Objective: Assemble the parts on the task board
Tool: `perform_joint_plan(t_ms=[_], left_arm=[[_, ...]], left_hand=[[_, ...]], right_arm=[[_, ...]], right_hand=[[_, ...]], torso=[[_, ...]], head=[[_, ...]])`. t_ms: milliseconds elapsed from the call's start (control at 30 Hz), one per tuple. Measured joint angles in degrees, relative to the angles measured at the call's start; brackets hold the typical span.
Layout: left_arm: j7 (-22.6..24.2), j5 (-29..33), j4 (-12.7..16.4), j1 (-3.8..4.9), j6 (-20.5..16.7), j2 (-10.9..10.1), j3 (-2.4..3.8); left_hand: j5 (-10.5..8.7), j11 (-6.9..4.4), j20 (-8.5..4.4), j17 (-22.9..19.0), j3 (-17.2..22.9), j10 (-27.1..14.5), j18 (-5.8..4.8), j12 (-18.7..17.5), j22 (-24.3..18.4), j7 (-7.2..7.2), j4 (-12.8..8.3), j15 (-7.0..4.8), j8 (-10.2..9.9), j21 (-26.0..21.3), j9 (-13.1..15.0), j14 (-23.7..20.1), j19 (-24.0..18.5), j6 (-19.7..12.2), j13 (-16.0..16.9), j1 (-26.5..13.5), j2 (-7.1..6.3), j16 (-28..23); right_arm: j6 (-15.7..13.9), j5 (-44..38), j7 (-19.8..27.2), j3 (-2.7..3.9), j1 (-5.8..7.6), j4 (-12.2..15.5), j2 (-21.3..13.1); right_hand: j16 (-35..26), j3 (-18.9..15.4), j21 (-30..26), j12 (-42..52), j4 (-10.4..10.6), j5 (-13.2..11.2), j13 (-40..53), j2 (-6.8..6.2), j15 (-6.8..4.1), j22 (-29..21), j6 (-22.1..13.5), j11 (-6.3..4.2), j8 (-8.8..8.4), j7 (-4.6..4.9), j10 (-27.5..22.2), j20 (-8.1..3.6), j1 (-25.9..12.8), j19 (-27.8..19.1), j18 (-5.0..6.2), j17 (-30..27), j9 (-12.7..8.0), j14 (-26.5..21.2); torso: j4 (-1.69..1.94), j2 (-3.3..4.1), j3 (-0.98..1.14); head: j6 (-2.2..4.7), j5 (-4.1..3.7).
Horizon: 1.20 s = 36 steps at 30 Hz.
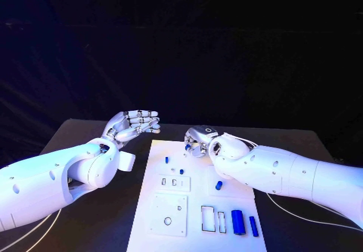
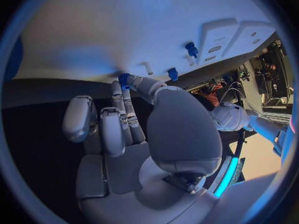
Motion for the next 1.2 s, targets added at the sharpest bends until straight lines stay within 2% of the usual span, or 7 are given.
perform_joint_plan(t_ms=[300,700,767,933,1000,1067,1200], left_arm=[[-0.1,0.0,0.0,0.03,0.0,-0.2,0.0],[-0.2,0.1,-0.2,0.04,0.2,-0.8,-0.02],[-0.3,0.1,-0.3,0.03,0.3,-0.8,-0.02],[-0.4,0.2,-0.3,0.04,0.5,-0.8,-0.02],[-0.5,0.2,-0.4,0.04,0.6,-0.8,-0.02],[-0.5,0.2,-0.4,0.04,0.7,-0.7,-0.02],[-0.6,0.2,-0.5,0.04,1.0,-0.6,-0.02]], left_hand=[[0.0,0.0,0.0,0.0,0.0,0.0,0.0,0.0,0.0,0.0,0.0,0.0,0.0,0.0,0.0,0.0,0.0,0.0,0.0,0.0,0.0,0.0],[0.0,0.0,0.0,0.1,0.0,0.0,0.0,0.0,0.0,0.0,0.0,0.0,0.0,0.0,0.0,0.0,0.0,0.0,0.0,0.0,0.0,0.0],[0.0,0.0,0.0,0.1,0.0,0.0,-0.01,0.0,0.0,0.0,0.0,0.0,0.0,0.0,0.0,0.0,0.0,0.0,0.0,0.0,0.0,0.0],[0.0,0.0,0.0,0.1,0.0,0.0,0.0,0.0,0.0,0.0,0.0,0.0,0.0,0.0,0.0,0.0,0.0,0.0,0.0,0.0,0.0,0.0],[0.0,0.0,0.0,0.1,0.0,0.0,-0.01,0.0,0.0,0.0,0.0,0.0,0.0,0.0,0.0,0.0,0.0,0.0,0.0,0.0,0.0,0.0],[0.0,0.0,0.0,0.1,0.0,0.0,0.0,0.0,0.0,0.0,0.0,0.0,0.0,0.0,0.0,0.0,0.0,0.0,0.0,0.0,0.0,0.0],[0.0,0.0,0.0,0.1,0.0,0.0,-0.01,0.0,0.0,0.0,0.0,0.0,0.0,0.0,0.0,0.0,0.0,0.0,0.0,0.0,0.0,0.0]], right_arm=[[0.0,0.1,0.0,-0.03,-0.06,2.8,-2.5],[-1.4,5.3,-0.2,0.3,2.14,16.5,-18.5],[-1.6,7.1,0.0,0.37,2.5,17.8,-20.7],[-1.5,10.8,1.0,0.41,2.93,18.5,-24.3],[-1.1,11.9,1.5,0.42,3.0,17.9,-24.8],[-0.2,12.7,1.9,0.42,3.04,17.0,-25.0],[1.9,13.7,2.5,0.43,3.04,15.1,-24.7]], right_hand=[[-1.9,-2.4,-4.3,0.4,0.4,0.0,-0.8,-1.02,0.27,-4.8,-4.9,0.45,-3.2,-0.57,-4.8,0.35,-1.0,-2.4,0.01,-3.9,-0.4,0.1],[-1.7,-5.3,-4.8,3.9,1.7,0.0,0.0,-1.91,0.47,-4.3,-4.7,0.52,-3.22,0.26,-4.3,0.35,-1.1,-2.4,0.01,-3.1,0.3,-0.1],[-1.2,-6.1,-4.1,5.0,1.8,-2.5,0.4,-1.91,0.47,-3.4,-4.4,0.42,-3.42,0.38,-3.4,0.4,-1.1,-2.3,0.01,-2.5,0.5,-0.1],[0.2,-8.6,-2.2,9.2,2.7,-2.2,2.7,-2.23,0.45,-0.8,-3.9,-0.36,-3.42,-0.11,-0.7,-0.07,-1.2,-0.7,0.0,-0.2,1.1,-0.1],[0.4,-10.3,-1.6,12.8,3.0,-2.2,5.3,-2.51,-0.33,0.2,-3.6,-0.91,-3.39,-0.4,0.3,-0.62,-0.9,-0.1,0.0,0.3,1.5,0.0],[0.6,-12.9,-1.3,19.2,3.6,-2.2,10.6,-2.17,-0.7,1.2,-3.9,-1.72,-2.6,-0.83,-1.2,-0.98,0.5,0.2,0.0,0.9,2.2,0.0],[0.9,-17.9,-1.1,34.4,5.9,-2.2,22.9,-1.5,-0.7,2.6,-5.8,-1.9,-1.63,-1.31,-7.6,-1.21,2.8,0.5,0.0,1.4,3.3,0.0]], torso=[[-0.08,-0.08,0.03],[-0.81,-0.46,0.21],[-0.97,-0.57,0.29],[-1.35,-0.83,0.48],[-1.46,-0.91,0.52],[-1.56,-0.99,0.59],[-1.61,-1.09,0.7]], head=[[-0.1,0.15],[-0.01,0.35],[-0.09,0.28],[-0.41,0.19],[-0.49,0.15],[-0.59,0.1],[-0.64,-0.07]])
